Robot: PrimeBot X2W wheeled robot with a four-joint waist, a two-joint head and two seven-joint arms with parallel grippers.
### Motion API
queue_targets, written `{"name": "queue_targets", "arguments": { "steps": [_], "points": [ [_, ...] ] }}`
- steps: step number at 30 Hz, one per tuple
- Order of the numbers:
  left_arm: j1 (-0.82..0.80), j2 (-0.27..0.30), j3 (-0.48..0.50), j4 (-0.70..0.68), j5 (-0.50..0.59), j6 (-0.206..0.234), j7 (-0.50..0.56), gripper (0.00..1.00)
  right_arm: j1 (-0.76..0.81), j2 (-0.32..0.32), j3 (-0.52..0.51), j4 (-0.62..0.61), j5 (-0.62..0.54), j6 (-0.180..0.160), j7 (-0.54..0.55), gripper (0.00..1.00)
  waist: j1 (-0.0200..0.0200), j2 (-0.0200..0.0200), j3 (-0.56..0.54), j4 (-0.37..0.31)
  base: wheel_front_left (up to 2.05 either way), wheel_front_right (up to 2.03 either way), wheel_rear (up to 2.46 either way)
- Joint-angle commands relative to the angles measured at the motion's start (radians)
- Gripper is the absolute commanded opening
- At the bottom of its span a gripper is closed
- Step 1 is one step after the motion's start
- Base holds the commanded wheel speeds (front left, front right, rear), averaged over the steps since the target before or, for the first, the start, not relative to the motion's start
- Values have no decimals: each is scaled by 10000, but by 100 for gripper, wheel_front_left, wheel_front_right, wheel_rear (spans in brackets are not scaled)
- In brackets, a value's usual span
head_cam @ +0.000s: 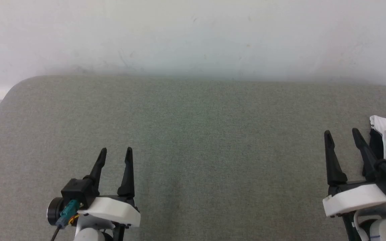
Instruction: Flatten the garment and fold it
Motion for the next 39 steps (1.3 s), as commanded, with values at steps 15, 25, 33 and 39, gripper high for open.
{"name": "queue_targets", "arguments": {
  "steps": [15, 25, 33, 39],
  "points": [
    [407, -76, -135, -15, 21, 126, -47, 100, 587, 36, 141, 314, 463, -21, -287, 100, 1, -1, -140, -147, 0, 0, 0],
    [437, -80, -147, 121, -67, 121, -47, 100, 610, 37, 239, 519, 652, -21, -330, 100, 1, -1, -214, -126, 0, 0, 0],
    [299, -25, -158, 111, -15, 91, 20, 0, 476, -8, 272, 535, 605, 0, -245, 0, 1, -2, -217, -129, 0, 0, 0],
    [298, -25, -165, 114, -18, 90, 19, 0, 476, -10, 313, 537, 607, 0, -248, 0, 1, -3, -218, -133, 0, 0, 0]
  ]
}}
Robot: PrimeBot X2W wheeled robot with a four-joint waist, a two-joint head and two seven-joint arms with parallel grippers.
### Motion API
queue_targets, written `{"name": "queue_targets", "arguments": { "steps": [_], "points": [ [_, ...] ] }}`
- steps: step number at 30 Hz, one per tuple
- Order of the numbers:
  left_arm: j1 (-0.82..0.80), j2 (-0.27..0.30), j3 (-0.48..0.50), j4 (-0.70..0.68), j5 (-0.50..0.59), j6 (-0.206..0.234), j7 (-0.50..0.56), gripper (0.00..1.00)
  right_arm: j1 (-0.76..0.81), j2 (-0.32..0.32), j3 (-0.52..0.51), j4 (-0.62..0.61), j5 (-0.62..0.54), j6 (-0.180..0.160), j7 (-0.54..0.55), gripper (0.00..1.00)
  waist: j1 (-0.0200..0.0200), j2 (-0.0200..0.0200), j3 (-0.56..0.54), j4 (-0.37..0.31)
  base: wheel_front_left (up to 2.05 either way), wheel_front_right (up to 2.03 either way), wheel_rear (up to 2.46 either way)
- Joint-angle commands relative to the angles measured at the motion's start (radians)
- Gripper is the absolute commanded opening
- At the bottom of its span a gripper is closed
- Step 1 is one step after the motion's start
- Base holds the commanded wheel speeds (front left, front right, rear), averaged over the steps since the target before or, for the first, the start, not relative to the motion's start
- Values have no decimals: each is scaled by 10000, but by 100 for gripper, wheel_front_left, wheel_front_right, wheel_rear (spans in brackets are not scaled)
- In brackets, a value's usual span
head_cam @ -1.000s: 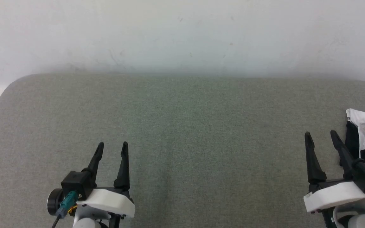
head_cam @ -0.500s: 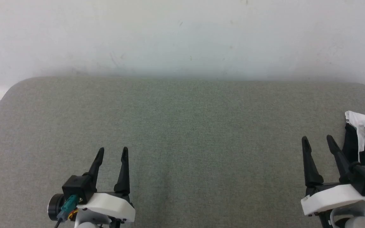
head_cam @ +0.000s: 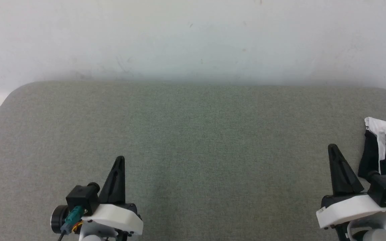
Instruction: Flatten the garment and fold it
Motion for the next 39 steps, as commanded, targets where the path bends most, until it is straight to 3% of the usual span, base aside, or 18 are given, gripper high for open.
{"name": "queue_targets", "arguments": {
  "steps": [1, 39],
  "points": [
    [0, 0, -2, -1, 1, 0, 1, 0, 0, 0, 2, 0, -1, 0, 1, 0, 0, 0, 0, -1, 0, 0, 0],
    [111, -17, 168, -576, 554, 122, 730, 0, -33, 13, 201, -219, -392, -6, 555, 0, 0, 0, 82, -194, 0, 0, 0]
  ]
}}
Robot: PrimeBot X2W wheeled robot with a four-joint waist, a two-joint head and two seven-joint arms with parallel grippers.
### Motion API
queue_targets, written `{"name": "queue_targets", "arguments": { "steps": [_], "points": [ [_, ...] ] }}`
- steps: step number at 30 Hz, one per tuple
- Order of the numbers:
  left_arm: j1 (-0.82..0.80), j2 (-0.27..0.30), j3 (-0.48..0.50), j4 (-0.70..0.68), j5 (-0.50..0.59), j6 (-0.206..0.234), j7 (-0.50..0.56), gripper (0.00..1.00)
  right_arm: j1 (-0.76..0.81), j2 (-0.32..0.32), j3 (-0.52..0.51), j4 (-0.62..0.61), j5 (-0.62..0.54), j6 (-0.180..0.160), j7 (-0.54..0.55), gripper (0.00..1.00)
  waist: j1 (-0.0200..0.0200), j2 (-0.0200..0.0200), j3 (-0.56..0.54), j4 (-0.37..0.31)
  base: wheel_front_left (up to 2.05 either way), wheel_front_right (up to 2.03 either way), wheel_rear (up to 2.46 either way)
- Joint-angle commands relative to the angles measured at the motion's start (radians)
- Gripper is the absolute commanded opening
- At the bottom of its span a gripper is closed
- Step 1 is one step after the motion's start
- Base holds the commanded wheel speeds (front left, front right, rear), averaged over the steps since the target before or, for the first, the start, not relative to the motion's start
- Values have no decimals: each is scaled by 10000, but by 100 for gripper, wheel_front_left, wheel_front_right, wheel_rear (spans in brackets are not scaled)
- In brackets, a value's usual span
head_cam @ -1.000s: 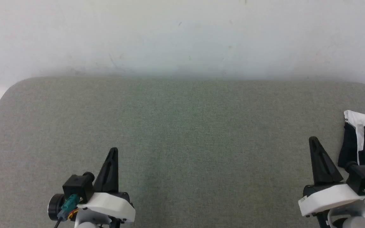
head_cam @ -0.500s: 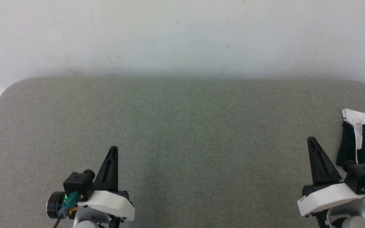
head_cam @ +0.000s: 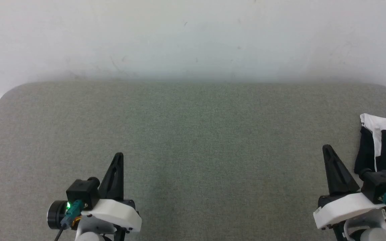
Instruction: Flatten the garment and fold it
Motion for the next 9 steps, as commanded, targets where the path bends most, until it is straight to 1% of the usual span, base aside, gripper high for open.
{"name": "queue_targets", "arguments": {
  "steps": [1, 9],
  "points": [
    [114, -18, 49, -84, 161, 84, 64, 0, -28, 14, 57, -64, -83, -6, 40, 0, 0, 1, 4, -8, 0, 0, 0],
    [139, -22, 87, -212, 284, 111, 226, 0, -36, 17, 99, -113, -170, -7, 164, 0, 0, 1, 22, -51, 0, 0, 0]
  ]
}}
